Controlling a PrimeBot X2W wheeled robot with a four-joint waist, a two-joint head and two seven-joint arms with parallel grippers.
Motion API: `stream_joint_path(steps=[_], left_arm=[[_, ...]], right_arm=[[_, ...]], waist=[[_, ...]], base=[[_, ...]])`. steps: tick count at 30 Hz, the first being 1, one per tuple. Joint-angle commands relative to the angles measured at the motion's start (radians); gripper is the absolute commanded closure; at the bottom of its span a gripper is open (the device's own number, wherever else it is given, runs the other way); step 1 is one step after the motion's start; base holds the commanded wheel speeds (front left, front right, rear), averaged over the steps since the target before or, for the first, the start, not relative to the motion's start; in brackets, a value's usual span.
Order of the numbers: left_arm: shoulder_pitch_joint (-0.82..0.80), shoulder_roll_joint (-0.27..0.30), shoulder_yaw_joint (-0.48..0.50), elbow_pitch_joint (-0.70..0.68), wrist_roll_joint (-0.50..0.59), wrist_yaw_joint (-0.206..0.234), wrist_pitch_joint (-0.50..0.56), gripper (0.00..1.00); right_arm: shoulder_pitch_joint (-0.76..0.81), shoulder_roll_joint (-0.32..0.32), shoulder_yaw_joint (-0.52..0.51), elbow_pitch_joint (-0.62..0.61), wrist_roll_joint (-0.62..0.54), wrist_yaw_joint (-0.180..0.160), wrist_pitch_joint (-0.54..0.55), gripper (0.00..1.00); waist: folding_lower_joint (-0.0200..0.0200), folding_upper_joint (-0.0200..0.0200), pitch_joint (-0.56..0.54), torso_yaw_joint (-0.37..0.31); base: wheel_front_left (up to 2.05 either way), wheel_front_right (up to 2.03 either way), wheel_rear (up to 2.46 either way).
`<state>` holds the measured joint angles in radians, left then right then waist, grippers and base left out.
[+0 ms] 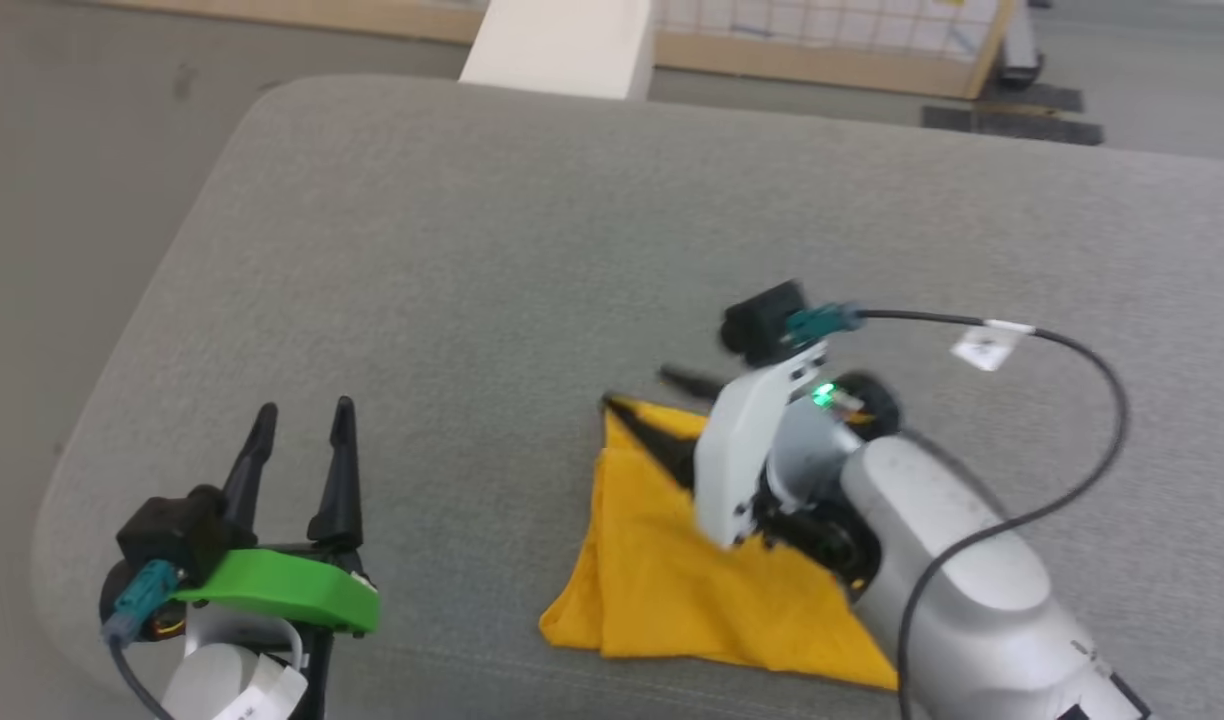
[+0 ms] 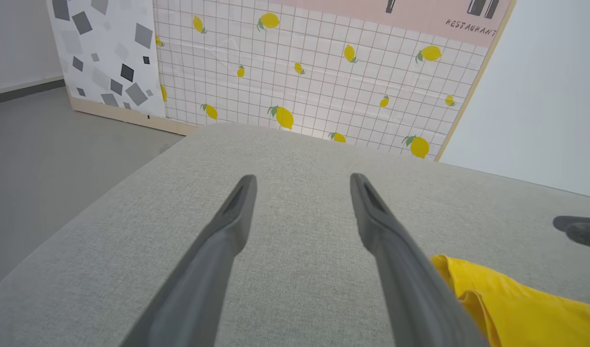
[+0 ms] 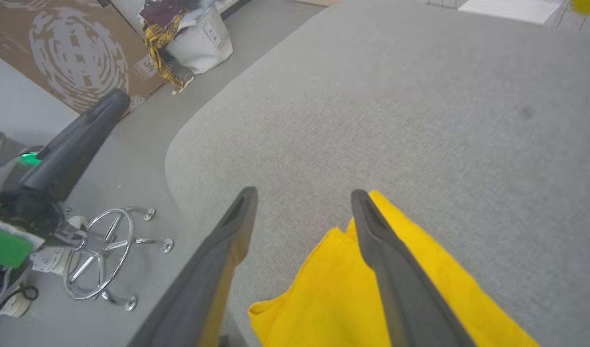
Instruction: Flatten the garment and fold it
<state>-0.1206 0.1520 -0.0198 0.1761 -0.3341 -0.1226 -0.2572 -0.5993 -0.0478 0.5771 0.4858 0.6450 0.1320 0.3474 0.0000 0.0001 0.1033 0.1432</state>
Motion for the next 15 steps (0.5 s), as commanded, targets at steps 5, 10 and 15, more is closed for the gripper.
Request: stream_joint_path(steps=[5,10,15], left_arm=[[0.037,-0.003,0.042,-0.032,0.015,0.017,-0.005,0.0],[0.062,-0.005,0.069,-0.068,0.037,0.036,-0.005,0.0],[0.068,-0.011,0.065,-0.085,0.07,0.043,-0.005,0.0]], right_arm=[[0.094,-0.002,-0.193,-0.044,-0.199,-0.001,-0.074,0.0],[0.233,-0.002,-0.385,-0.144,-0.339,-0.001,-0.044,0.0],[0.367,-0.002,-0.512,-0.211,-0.429,-0.001,0.055,0.0]], waist=[[0.0,-0.0001,-0.059,-0.115],[0.0,-0.0001,-0.062,-0.154],[0.0,-0.0001,-0.053,-0.16]], base=[[0.0,0.0,0.0],[0.0,0.0,0.0],[0.0,0.0,0.0]])
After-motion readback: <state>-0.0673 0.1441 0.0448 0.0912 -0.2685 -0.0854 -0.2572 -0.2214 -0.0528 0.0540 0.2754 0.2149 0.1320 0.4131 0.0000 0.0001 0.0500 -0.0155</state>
